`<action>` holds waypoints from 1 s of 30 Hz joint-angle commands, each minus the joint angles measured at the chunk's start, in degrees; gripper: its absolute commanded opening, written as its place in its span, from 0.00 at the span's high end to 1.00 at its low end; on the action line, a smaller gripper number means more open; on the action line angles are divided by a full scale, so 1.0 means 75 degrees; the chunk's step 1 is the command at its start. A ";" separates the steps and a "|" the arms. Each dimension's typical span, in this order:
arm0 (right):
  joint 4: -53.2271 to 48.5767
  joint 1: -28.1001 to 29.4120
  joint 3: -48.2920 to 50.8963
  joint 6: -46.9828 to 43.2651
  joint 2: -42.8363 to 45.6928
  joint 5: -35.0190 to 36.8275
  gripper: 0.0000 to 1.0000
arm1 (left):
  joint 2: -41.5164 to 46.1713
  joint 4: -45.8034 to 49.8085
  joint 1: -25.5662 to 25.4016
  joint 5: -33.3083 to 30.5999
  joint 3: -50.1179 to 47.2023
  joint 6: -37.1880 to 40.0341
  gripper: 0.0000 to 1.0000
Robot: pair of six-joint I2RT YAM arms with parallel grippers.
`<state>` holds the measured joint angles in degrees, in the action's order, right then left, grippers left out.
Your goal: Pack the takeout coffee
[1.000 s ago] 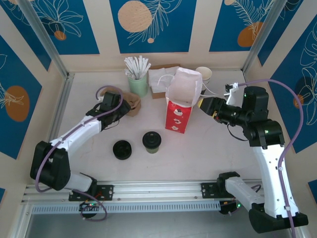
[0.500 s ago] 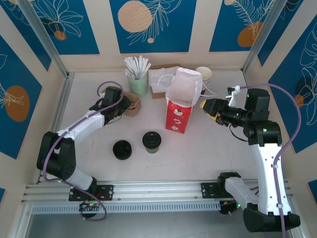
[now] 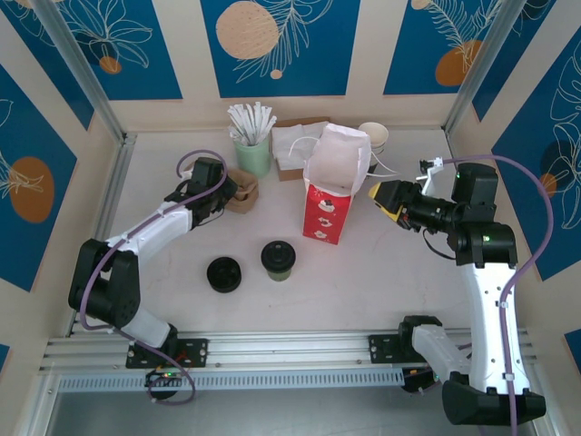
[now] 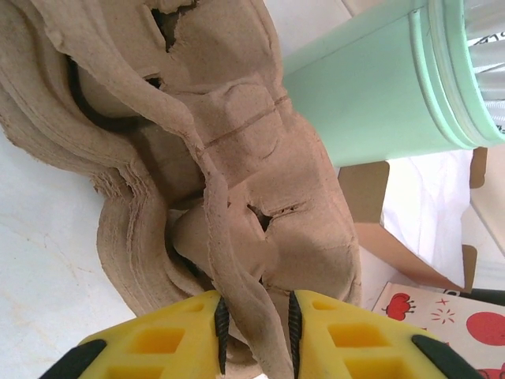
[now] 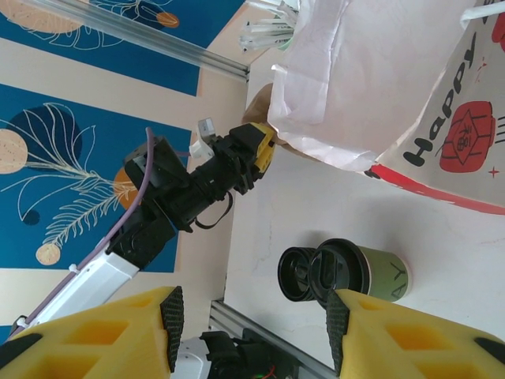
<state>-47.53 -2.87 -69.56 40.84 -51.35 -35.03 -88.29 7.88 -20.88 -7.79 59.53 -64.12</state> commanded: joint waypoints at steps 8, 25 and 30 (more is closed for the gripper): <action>-0.0161 -0.0109 0.0081 -0.0110 0.0132 -0.0317 0.46 | -0.0099 -0.0422 0.0098 -0.0151 -0.0039 -0.0531 0.81; -0.0232 -0.0191 0.0116 -0.0139 0.0154 -0.0378 0.46 | 0.0198 -0.0616 0.0101 -0.0068 0.0026 -0.0592 0.94; -0.0173 -0.0191 0.0087 -0.0113 0.0168 -0.0392 0.46 | 0.0683 -0.0352 0.0093 -0.0187 -0.0056 -0.0496 0.97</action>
<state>-47.81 -3.95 -69.30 40.82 -51.03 -36.10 -86.78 3.99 -20.88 -7.94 59.51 -67.59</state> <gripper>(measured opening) 0.538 0.051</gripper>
